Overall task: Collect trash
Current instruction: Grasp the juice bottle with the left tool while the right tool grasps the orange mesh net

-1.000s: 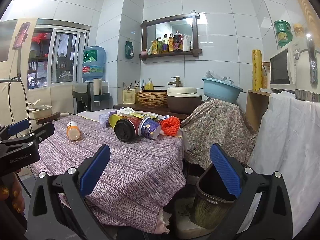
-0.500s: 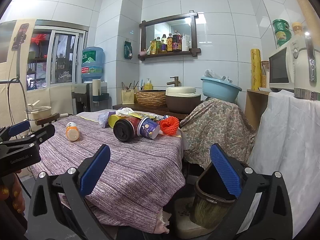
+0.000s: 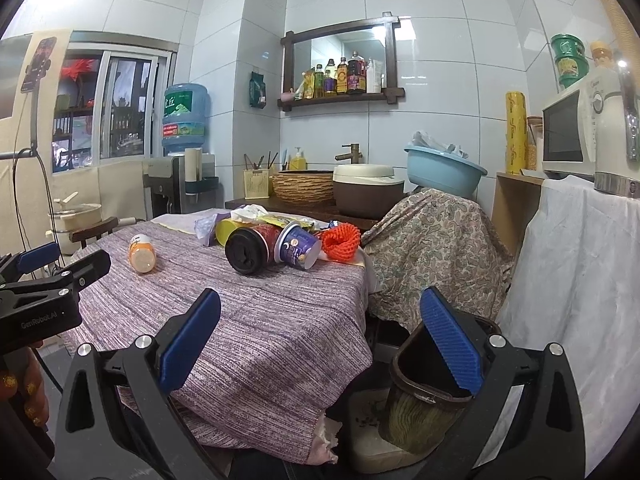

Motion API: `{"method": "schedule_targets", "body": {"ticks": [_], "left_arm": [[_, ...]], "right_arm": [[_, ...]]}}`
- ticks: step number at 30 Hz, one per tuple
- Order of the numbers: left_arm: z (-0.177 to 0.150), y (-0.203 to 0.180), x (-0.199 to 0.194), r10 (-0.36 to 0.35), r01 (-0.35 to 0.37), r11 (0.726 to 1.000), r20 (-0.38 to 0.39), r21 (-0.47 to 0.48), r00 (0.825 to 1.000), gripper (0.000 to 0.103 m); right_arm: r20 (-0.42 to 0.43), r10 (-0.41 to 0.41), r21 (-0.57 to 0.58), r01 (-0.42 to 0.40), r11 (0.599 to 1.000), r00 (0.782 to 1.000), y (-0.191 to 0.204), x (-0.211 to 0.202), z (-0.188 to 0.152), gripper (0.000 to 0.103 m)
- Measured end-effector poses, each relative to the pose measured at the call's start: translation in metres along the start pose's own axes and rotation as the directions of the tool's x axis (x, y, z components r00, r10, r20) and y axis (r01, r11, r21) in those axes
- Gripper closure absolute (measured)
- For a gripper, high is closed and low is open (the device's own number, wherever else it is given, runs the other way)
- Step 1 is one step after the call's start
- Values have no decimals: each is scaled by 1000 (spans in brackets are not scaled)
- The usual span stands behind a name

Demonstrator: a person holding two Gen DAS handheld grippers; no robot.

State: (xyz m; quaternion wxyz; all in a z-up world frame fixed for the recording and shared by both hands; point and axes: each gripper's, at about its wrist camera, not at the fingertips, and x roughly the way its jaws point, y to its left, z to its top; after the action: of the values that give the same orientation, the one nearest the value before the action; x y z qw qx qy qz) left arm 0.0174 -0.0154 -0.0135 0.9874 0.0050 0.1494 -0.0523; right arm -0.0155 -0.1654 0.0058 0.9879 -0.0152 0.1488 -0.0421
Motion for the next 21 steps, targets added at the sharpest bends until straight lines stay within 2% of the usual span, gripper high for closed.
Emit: {"method": "schedule_targets", "body": {"ticks": [3,7,13,17,18,21], "left_arm": [[-5,5,10,-21,20,1000,-52,-17,998,5],[-13,14,31,-7,2,999,-144,-35,990,5],[-19,51,67,38,-67,993,-276,-98,960,5],[-7,80,86,84,-124,986,-301,-115,950,5],[-2,87,92,96,-136,984,-304,-111,948,5],[9,100,104,92,-136,984,-317,-118,944,5]], "right_arm": [[-53,27,-10,-28,1000,998,4,17,-4,5],[-132,81,2,-82,997,988,8,44,-9,5],[-227,154,-59,-172,983,962,33,84,-17,5],[-271,208,-97,-242,966,940,52,108,-18,5],[-287,239,-97,-276,956,928,57,116,-17,5],[-316,288,-89,-331,939,904,62,134,-13,5]]}}
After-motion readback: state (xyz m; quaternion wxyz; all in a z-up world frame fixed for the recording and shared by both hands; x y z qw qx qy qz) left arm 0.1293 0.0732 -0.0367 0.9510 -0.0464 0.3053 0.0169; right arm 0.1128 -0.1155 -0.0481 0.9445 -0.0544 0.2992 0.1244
